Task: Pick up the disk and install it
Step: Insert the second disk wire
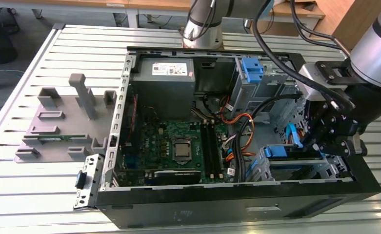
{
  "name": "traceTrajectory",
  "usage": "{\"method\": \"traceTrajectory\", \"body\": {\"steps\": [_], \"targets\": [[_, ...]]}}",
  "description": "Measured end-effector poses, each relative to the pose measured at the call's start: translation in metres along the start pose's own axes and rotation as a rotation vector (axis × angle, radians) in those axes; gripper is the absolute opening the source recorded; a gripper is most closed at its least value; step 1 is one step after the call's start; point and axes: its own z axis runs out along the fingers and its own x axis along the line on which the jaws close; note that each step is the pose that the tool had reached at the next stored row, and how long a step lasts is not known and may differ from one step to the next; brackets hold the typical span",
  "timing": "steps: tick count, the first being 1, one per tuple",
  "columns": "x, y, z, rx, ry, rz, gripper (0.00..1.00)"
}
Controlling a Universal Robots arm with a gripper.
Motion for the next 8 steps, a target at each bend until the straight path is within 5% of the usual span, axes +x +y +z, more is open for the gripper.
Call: {"method": "traceTrajectory", "body": {"steps": [8], "targets": [[0.0003, -0.0005, -0.0234, 0.0000, 0.0000, 0.000, 0.24]]}}
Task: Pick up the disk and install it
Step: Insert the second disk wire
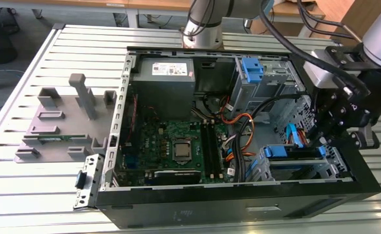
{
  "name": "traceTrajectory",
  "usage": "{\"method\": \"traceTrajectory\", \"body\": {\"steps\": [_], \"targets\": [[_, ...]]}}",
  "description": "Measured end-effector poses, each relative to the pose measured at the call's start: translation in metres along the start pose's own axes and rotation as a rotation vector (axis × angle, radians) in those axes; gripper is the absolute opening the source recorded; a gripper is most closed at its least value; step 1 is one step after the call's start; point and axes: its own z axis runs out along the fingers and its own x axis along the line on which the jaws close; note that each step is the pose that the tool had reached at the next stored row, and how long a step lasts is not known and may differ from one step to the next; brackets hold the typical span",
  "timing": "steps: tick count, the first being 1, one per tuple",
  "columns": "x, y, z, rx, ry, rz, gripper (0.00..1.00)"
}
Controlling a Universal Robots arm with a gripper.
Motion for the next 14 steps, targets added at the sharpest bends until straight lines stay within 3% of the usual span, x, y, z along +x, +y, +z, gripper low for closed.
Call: {"method": "traceTrajectory", "body": {"steps": [4, 10, 12, 14], "targets": [[0.0001, -0.0002, -0.0099, 0.0000, 0.0001, 0.000, 0.24], [0.0000, -0.0002, -0.0106, -0.0004, -0.0004, 0.000, 0.24], [0.0001, -0.0004, -0.0104, -0.0154, -0.0049, 0.000, 0.24], [0.0000, -0.0003, -0.0103, -0.0159, -0.0053, 0.000, 0.24]]}}
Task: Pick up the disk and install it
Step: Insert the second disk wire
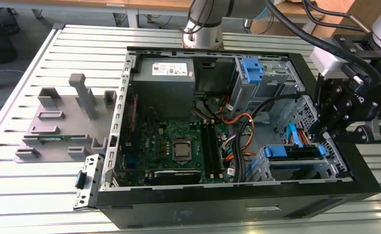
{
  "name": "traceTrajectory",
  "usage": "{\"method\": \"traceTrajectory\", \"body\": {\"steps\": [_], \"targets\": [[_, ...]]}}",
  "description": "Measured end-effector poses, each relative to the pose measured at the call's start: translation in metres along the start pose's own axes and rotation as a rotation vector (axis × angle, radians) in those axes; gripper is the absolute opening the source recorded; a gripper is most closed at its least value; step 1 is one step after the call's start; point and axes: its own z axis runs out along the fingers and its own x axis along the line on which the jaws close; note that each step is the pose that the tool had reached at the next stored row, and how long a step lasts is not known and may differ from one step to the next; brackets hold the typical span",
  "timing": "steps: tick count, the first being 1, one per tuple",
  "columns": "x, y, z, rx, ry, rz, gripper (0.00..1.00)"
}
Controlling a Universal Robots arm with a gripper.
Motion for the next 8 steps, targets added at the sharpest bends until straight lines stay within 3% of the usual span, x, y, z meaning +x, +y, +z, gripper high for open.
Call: {"method": "traceTrajectory", "body": {"steps": [8], "targets": [[0.0001, -0.0001, -0.0030, -0.0004, -0.0007, 0.000, 0.24]]}}
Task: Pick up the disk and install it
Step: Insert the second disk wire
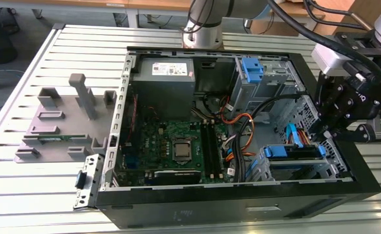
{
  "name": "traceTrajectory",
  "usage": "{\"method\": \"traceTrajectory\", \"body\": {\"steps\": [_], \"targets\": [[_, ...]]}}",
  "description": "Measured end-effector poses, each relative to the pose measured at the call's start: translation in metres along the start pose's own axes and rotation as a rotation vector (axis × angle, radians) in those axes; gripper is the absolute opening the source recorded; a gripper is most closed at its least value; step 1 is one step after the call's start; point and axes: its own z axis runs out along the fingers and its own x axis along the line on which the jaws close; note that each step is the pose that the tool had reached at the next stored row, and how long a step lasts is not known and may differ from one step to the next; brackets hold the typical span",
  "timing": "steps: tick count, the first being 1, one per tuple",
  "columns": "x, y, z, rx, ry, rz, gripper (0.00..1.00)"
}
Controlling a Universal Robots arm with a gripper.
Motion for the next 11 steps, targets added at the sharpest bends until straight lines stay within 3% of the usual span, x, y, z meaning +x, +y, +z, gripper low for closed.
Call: {"method": "traceTrajectory", "body": {"steps": [11], "targets": [[-0.0001, 0.0044, 0.0003, 0.0008, -0.0001, 0.000, 0.24]]}}
